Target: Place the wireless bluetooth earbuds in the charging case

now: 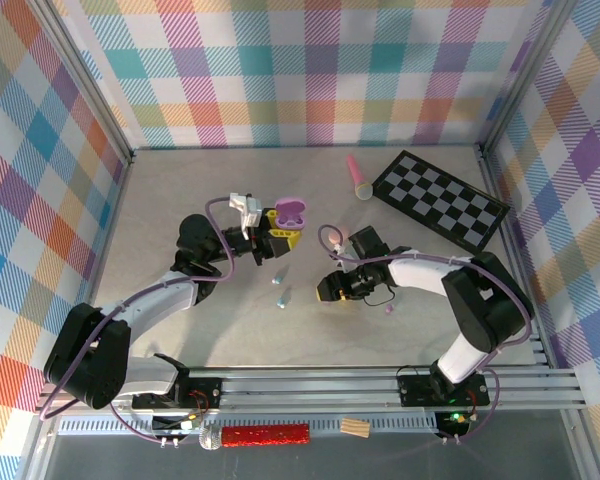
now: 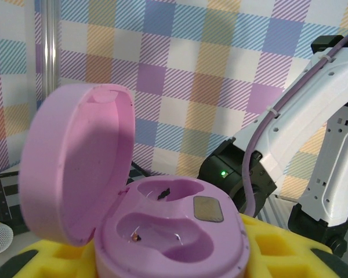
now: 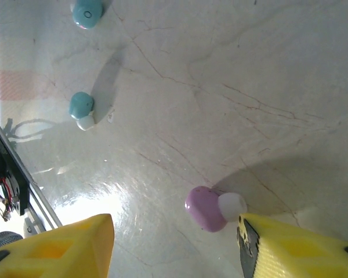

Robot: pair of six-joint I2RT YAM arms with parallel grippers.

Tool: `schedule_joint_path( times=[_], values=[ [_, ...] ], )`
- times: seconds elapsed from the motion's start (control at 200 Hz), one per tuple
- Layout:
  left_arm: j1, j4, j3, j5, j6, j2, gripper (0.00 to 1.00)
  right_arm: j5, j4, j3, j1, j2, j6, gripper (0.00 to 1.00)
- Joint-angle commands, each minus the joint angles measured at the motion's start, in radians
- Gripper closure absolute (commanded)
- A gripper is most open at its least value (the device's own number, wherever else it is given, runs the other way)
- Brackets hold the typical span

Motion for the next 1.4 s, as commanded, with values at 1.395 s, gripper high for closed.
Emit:
schedule_joint_path(
  times=[1.395],
  values=[
    [0.064,0.162,-0.011,-0.008,-0.050,0.043,0.62,0.166,-0.091,0.036,0.063,-0.054,-0.023,0.47]
  ],
)
